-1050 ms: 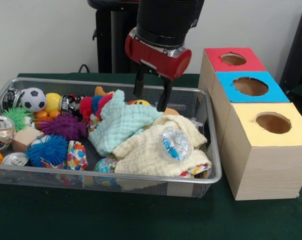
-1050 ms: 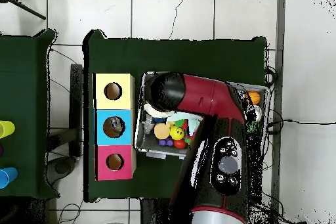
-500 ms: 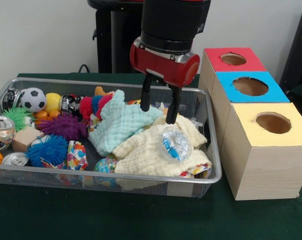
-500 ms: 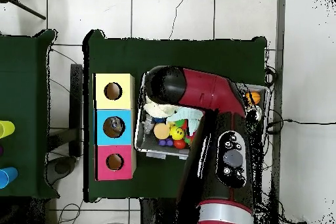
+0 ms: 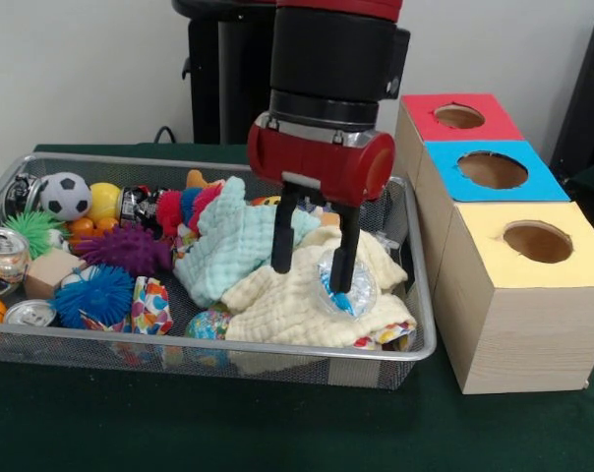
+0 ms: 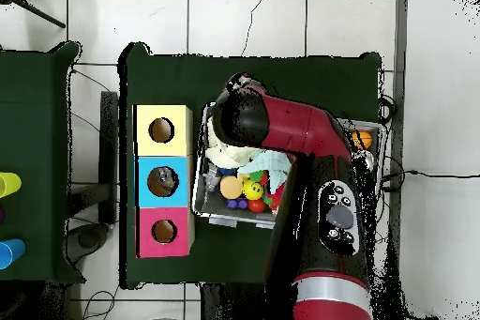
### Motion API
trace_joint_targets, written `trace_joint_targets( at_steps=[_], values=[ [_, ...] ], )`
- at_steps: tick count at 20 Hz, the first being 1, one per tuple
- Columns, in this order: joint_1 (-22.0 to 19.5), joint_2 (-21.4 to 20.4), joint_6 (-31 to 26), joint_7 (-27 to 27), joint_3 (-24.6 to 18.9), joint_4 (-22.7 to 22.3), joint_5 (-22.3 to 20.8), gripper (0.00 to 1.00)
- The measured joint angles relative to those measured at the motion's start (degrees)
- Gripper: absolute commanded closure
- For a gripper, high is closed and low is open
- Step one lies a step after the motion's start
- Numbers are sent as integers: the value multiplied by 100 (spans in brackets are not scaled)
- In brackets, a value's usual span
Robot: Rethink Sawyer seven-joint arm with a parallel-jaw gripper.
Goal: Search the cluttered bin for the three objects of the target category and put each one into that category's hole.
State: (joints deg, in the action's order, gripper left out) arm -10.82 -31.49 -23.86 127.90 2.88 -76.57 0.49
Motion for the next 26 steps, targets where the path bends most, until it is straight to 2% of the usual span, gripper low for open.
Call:
trace_joint_targets(
  at_steps=[13,26],
  values=[
    [-287,235,60,0,-533,-61,-29,0],
    [-286,212,-383,0,-571,-65,-142,0]
  ],
)
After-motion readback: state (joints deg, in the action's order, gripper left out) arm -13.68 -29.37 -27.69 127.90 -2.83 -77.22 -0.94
